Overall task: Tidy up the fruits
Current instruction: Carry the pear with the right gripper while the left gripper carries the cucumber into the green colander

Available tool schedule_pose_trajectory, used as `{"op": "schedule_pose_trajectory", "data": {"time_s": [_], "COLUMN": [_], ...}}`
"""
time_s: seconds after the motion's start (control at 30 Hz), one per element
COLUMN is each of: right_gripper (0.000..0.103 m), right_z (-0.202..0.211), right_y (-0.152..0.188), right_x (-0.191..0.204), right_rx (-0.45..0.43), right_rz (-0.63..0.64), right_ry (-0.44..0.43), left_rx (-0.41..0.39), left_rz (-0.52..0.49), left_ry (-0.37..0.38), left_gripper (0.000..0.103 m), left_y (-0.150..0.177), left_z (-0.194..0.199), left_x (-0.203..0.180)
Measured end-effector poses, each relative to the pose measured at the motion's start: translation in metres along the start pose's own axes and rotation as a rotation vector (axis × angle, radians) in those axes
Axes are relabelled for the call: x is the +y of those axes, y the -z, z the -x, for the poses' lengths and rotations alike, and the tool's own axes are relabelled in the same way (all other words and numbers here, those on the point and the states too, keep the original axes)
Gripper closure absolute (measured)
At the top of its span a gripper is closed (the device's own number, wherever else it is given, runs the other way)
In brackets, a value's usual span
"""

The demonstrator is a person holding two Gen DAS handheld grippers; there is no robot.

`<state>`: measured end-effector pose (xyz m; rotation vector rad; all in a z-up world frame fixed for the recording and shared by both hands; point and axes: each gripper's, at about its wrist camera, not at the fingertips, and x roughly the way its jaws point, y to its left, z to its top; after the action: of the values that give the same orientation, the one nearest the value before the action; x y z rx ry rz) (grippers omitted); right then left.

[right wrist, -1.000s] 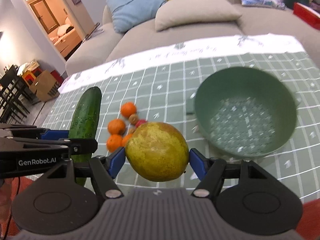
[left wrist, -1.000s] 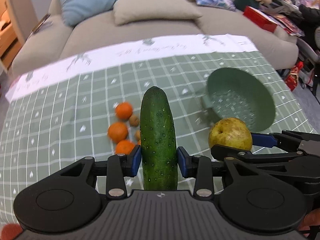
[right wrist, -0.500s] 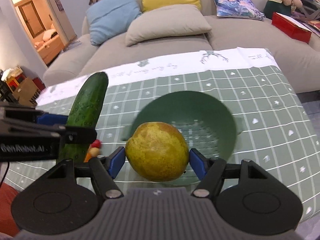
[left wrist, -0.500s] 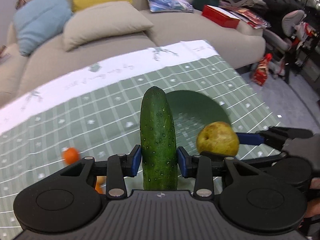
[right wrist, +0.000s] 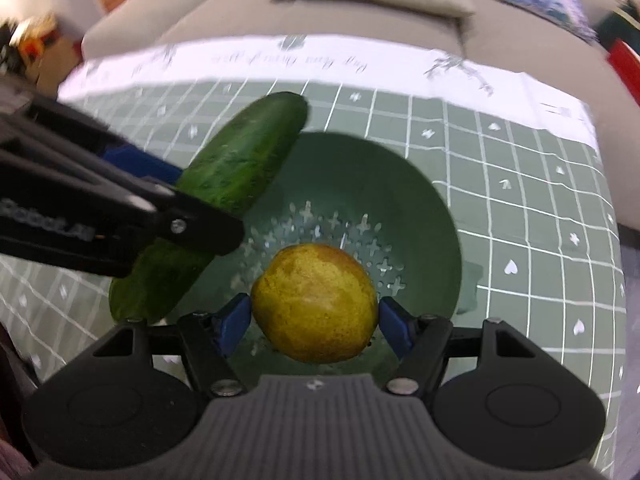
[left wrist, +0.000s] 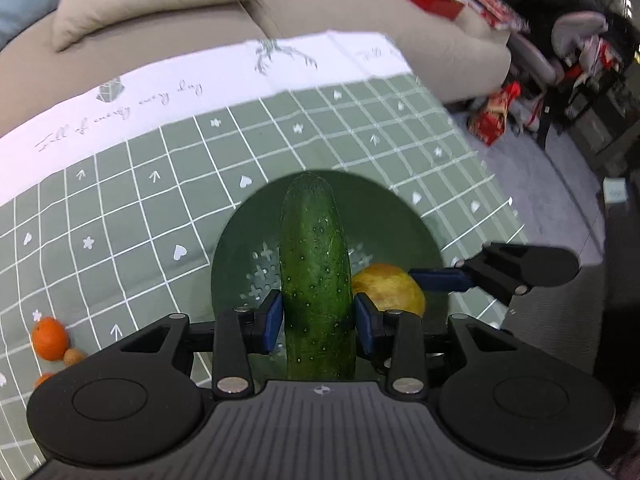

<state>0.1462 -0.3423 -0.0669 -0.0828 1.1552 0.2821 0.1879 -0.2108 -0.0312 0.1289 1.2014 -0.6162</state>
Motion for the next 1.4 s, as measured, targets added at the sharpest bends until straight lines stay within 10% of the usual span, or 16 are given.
{"op": "schedule_pose_trajectory", "data": {"time_s": [0.7,0.87,1.4], "right_gripper": [0.036,0.021,0.015], "right_z": [-0.051,-0.042,0.018], "right_y": [-0.005,-0.012,-0.006], "right_x": [0.007,0.008,0.043], "right_rx": [0.086,0.058,0.023], "right_rz": [0.228,0.208,0.179], "right_ry": [0.009,0.027,0.139], "left_rx": [0.198,0.204,-0.028], "left_rz": [0.026,-0.007,-0.076], "left_ry": [0.017,0.003,-0.044], "left_gripper": [0.060,0.050,0.041], "left_y": [-0.005,-0.006,0.027], "left_z": [-0.066,-0.062,0.032], "left_x": [0.022,0.019,0.021]}}
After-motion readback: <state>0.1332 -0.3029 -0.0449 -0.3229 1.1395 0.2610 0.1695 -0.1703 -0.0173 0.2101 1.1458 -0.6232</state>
